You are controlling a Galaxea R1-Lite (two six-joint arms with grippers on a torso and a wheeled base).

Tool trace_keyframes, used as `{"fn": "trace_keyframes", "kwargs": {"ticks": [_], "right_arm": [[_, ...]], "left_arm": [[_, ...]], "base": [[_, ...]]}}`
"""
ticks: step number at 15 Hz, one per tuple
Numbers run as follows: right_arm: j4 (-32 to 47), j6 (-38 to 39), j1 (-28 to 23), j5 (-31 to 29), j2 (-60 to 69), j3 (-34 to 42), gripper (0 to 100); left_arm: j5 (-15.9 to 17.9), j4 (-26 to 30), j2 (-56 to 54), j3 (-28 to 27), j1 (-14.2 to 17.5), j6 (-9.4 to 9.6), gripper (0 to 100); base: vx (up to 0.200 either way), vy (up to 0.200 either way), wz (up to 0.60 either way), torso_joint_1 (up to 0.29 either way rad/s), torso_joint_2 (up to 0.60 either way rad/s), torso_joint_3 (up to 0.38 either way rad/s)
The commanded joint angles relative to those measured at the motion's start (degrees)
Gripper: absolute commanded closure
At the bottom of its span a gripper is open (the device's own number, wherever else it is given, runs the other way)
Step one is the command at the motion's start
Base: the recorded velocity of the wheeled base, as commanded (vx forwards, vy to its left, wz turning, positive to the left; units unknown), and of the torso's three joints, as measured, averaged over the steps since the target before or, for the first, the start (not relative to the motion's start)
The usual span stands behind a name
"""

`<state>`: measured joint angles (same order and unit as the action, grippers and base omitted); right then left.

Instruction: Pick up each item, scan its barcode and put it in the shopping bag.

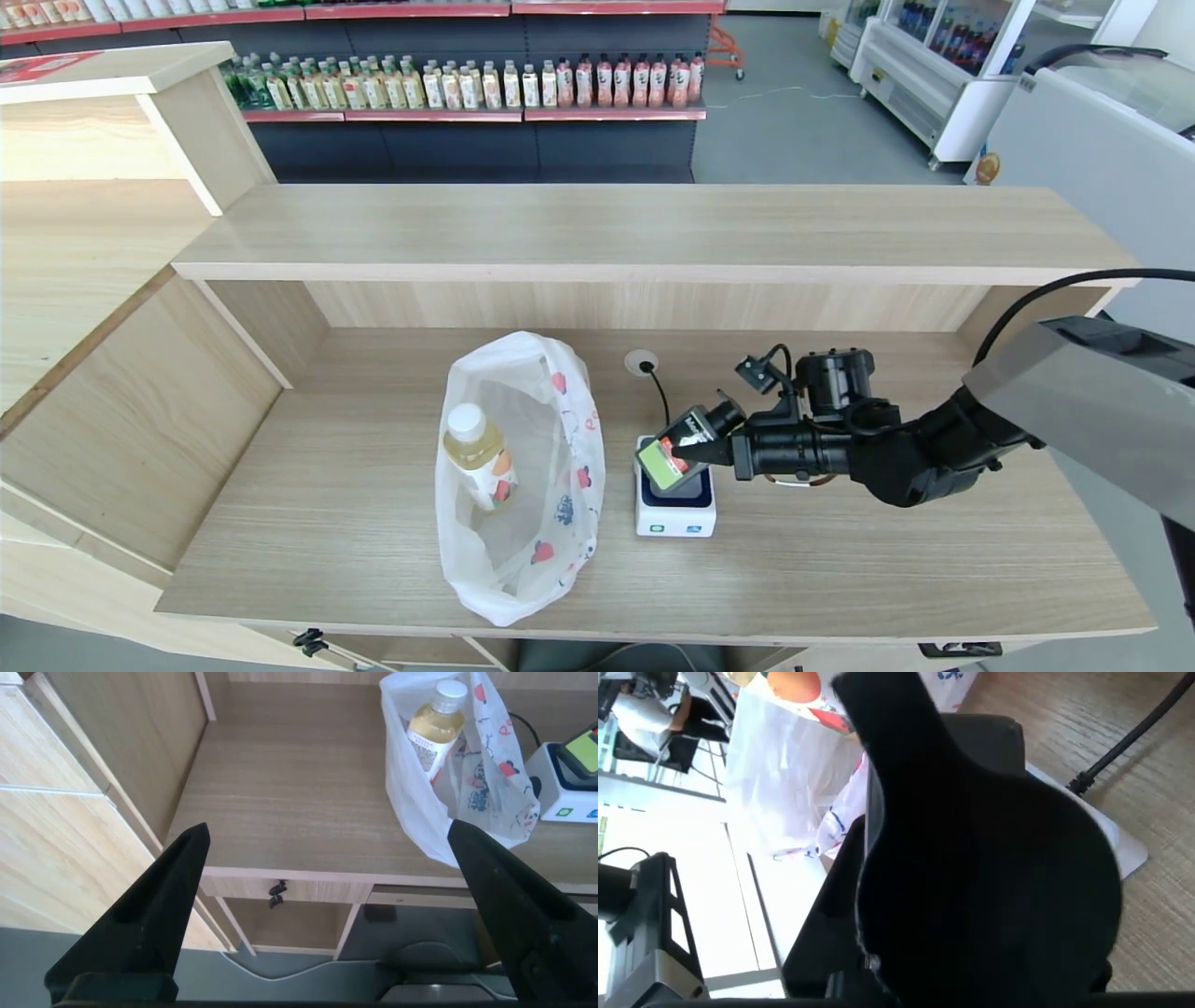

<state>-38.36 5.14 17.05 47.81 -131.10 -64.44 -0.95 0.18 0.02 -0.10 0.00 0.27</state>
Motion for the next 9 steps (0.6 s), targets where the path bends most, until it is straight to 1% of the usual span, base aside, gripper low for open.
{"fn": "trace_keyframes", "kwargs": {"ticks": [1, 8, 9], "right_arm": [[0.04, -0.13, 0.44, -0.88, -1.44, -0.86, 100], [0.04, -0.31, -0.71, -1.58, -0.47, -1.13, 100], [0.13, -0.05, -1.67, -1.49, 2.34, -0.07, 100]], "left_arm": [[-0.02, -0.01, -0.02, 0.01, 0.0, 0.0, 0], [-0.02, -0.01, -0.02, 0.01, 0.0, 0.0, 0], [-0.02, -0.01, -0.02, 0.01, 0.0, 0.0, 0]], "base": [[0.0, 0.0, 0.0, 0.0, 0.0, 0.0], [0.0, 0.0, 0.0, 0.0, 0.0, 0.0], [0.0, 0.0, 0.0, 0.0, 0.0, 0.0]]}}
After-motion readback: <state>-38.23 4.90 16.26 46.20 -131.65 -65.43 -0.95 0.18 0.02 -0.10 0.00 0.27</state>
